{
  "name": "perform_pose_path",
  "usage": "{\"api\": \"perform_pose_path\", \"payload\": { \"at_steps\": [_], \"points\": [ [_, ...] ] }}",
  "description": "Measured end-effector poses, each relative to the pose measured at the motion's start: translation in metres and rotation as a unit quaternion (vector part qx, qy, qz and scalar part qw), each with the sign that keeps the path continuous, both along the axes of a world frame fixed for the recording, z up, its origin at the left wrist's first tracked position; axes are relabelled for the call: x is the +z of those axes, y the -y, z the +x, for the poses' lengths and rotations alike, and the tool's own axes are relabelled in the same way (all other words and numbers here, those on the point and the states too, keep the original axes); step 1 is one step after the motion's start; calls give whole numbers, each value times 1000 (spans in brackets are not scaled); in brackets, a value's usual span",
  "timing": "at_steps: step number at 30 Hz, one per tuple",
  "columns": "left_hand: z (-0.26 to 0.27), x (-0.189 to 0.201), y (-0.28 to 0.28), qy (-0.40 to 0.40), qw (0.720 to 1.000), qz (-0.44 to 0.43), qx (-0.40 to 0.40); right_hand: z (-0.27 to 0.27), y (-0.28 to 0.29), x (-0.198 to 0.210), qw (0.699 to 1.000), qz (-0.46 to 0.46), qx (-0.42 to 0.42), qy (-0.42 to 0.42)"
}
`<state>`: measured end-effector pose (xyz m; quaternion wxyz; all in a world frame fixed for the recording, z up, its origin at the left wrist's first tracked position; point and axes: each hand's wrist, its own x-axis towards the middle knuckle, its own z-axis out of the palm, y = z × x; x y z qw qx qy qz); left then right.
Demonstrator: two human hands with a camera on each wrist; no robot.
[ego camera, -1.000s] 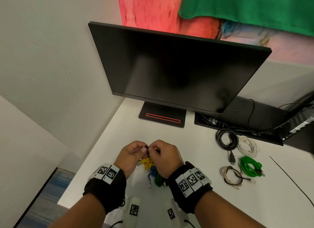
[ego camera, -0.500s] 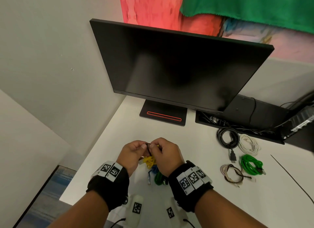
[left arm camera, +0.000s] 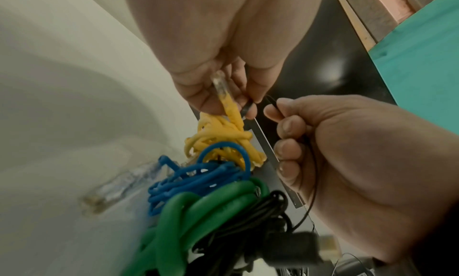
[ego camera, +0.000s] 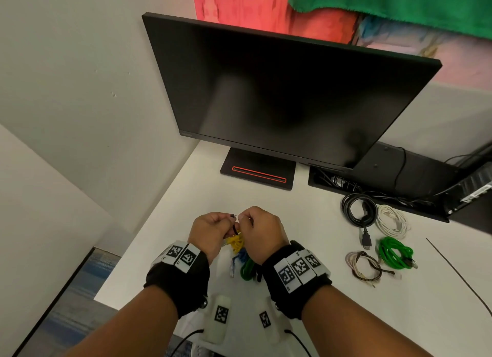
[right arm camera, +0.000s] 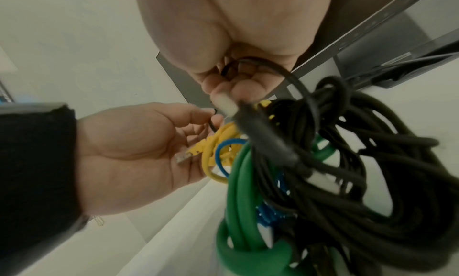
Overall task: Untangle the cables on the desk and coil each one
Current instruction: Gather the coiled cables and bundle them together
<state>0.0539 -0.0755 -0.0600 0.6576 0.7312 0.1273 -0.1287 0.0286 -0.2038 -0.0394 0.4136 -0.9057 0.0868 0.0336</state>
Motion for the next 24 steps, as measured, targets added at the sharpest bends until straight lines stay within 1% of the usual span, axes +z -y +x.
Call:
{"api": "perform_pose_path", "payload": {
  "at_steps": [3,7,11,17,24],
  "points": [
    [0,0,2,11,1000,22,-3,2,3,0,1000,-12,-2,-7],
    [0,0,3,23,998,52,-17,2,6,-1,1000,-7,-13,-10],
    [2,2,4,15,998,50,-32,3,7,-1,1000,-1,-12,-6],
    [4,1,5,11,998,59,-31,5,5,0,1000,-8,5,-2],
    [8,-4,6,41,993,101,-36,9,5,0,999,-38,13,-7]
  ]
}}
